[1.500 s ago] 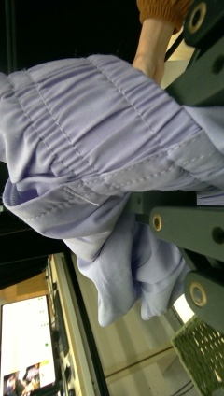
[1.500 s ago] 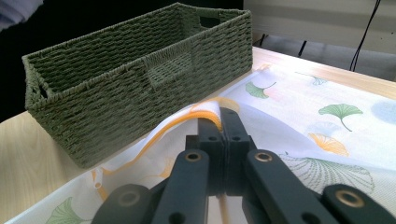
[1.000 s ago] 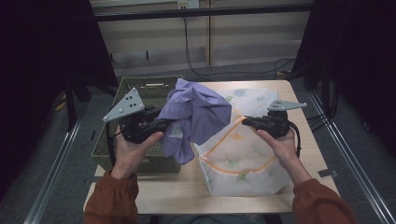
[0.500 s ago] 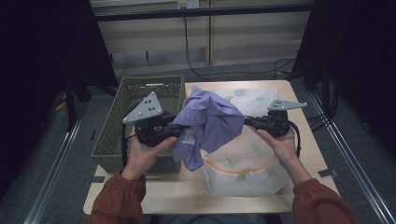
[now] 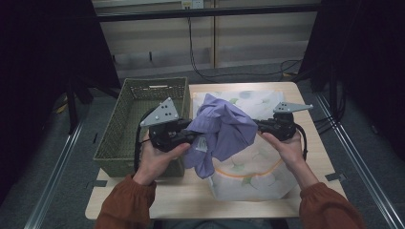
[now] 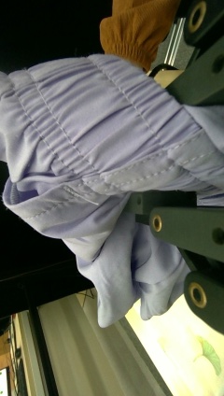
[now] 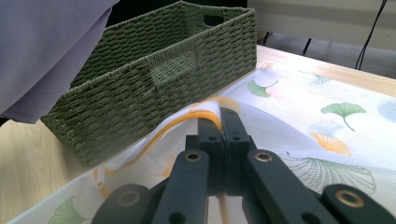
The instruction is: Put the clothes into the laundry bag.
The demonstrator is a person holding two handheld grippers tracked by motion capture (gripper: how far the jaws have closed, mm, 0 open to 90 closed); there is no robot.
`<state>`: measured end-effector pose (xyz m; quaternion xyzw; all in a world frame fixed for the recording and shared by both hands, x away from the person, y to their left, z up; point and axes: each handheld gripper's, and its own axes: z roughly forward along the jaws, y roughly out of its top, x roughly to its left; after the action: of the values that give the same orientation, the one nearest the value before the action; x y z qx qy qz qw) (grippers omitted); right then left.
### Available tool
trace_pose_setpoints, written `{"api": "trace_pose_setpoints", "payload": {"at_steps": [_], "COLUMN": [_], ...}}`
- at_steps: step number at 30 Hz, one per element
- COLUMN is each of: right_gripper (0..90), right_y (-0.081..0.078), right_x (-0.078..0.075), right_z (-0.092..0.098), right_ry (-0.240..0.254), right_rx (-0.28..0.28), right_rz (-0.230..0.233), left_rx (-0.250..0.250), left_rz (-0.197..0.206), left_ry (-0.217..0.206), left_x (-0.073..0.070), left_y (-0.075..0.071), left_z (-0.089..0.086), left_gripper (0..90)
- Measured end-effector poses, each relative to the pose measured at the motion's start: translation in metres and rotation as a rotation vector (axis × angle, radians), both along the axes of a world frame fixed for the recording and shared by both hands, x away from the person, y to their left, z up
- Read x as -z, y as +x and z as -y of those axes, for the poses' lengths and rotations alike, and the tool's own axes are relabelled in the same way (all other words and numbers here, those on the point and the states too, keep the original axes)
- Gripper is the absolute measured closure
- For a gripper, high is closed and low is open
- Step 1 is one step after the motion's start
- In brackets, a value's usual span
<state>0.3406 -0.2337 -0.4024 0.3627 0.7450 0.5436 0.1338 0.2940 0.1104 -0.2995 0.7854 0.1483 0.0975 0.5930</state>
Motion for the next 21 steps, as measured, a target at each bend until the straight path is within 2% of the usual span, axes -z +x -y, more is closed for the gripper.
{"api": "trace_pose_setpoints", "payload": {"at_steps": [6, 9, 14, 16, 18, 21], "right_gripper": [89.5, 89.5, 89.5, 89.5, 89.5, 89.5], "right_y": [0.001, 0.001, 0.0, 0.0, -0.001, -0.002], "right_x": [0.0, -0.002, -0.003, -0.003, -0.004, -0.005], "right_z": [0.0, 0.002, 0.004, 0.003, 0.003, 0.004], "right_ry": [0.001, 0.003, 0.01, 0.01, 0.004, 0.006], "right_rx": [-0.002, 0.0, 0.003, 0.001, 0.002, 0.003], "right_rz": [-0.004, 0.0, 0.001, -0.001, -0.002, 0.002], "left_rx": [0.053, 0.067, 0.084, 0.095, 0.095, 0.098], "left_rz": [-0.019, -0.026, -0.043, -0.053, -0.052, -0.059], "left_ry": [0.019, 0.023, 0.055, 0.05, 0.063, 0.045], "left_x": [0.008, 0.012, 0.022, 0.025, 0.025, 0.027], "left_y": [-0.003, -0.005, -0.006, -0.006, -0.008, -0.008], "left_z": [0.017, 0.024, 0.04, 0.043, 0.045, 0.046], "left_gripper": [76.6, 76.6, 76.6, 76.6, 76.6, 76.6]}}
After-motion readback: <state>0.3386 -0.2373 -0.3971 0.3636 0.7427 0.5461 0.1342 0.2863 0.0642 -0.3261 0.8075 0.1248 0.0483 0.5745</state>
